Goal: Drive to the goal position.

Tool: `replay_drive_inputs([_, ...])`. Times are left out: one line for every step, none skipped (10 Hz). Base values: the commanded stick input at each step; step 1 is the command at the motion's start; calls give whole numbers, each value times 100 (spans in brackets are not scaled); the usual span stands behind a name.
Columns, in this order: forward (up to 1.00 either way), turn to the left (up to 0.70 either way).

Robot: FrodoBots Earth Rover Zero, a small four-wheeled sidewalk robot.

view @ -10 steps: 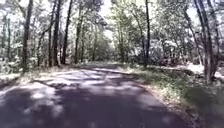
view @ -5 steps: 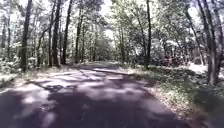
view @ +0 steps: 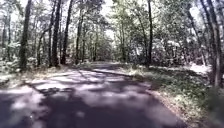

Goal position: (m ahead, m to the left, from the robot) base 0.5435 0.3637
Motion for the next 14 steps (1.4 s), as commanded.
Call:
replay_drive_inputs([45, 0])
replay_drive_inputs([45, 0])
replay_drive_inputs([45, 0])
replay_drive_inputs([45, 0])
replay_drive_inputs([45, 0])
replay_drive_inputs([45, 0])
replay_drive_inputs([45, 0])
replay_drive_inputs([45, 0])
replay_drive_inputs([45, 0])
replay_drive_inputs([45, 0])
replay_drive_inputs([45, -11])
replay_drive_inputs([45, -24])
replay_drive_inputs([45, -15])
replay_drive_inputs([45, -1])
